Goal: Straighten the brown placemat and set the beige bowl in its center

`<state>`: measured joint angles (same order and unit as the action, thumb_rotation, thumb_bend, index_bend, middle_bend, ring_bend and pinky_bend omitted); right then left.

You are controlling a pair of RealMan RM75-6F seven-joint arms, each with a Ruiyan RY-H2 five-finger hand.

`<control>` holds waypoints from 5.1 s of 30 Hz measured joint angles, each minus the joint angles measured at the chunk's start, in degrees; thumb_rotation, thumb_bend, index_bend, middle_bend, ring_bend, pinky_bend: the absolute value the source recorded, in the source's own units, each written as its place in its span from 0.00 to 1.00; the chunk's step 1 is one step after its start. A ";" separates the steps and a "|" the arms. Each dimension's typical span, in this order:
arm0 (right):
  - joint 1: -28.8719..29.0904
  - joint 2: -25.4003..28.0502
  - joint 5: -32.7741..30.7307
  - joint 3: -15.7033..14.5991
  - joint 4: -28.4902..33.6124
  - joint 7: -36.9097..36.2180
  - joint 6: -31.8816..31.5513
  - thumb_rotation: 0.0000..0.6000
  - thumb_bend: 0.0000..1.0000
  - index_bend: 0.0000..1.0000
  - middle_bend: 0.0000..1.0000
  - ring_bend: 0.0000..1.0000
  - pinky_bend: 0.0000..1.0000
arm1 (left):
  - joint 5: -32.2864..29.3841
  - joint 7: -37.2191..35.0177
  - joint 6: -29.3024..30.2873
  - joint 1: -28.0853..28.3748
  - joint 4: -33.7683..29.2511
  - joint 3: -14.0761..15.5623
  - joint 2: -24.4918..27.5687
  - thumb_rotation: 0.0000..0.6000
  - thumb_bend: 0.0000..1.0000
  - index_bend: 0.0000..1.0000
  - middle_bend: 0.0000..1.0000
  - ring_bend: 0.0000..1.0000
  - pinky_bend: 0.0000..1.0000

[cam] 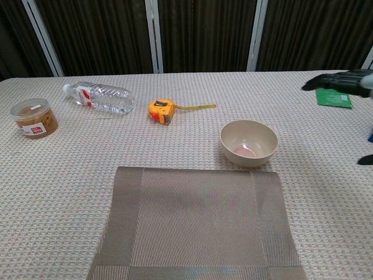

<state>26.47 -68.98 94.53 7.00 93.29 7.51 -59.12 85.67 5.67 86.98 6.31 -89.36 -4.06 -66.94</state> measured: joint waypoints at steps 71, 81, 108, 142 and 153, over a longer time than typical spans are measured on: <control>-3.24 -2.79 -0.05 -12.23 -21.34 -13.52 -15.72 1.00 0.33 0.68 0.00 0.00 0.00 | 2.13 -2.56 0.57 -0.10 -0.41 1.19 0.31 1.00 0.25 0.00 0.00 0.00 0.00; -5.64 -7.88 -0.02 -13.38 -32.10 -15.83 -14.93 1.00 0.33 0.67 0.00 0.00 0.00 | 3.28 -3.91 1.89 -0.79 -1.34 1.65 1.23 1.00 0.25 0.00 0.00 0.00 0.00; -11.54 1.69 1.23 -10.54 -10.89 -14.79 -30.12 1.00 0.10 0.00 0.00 0.00 0.00 | 18.52 -6.95 3.21 1.03 2.35 6.24 -0.05 1.00 0.25 0.04 0.00 0.00 0.00; -15.09 1.48 -1.07 -6.11 -10.07 -16.96 -30.97 1.00 0.05 0.00 0.00 0.00 0.00 | 38.36 -2.55 -12.58 15.74 23.14 17.51 -24.53 1.00 0.48 0.31 0.00 0.00 0.00; -15.26 1.62 -0.92 -5.66 -9.97 -17.76 -30.45 1.00 0.05 0.00 0.00 0.00 0.00 | 36.97 -5.62 -9.69 15.69 31.27 18.81 -30.48 1.00 0.48 0.29 0.00 0.00 0.00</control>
<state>11.21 -67.36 93.61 1.34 83.32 -10.25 -89.57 122.64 0.05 77.28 22.00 -58.09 14.75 -97.42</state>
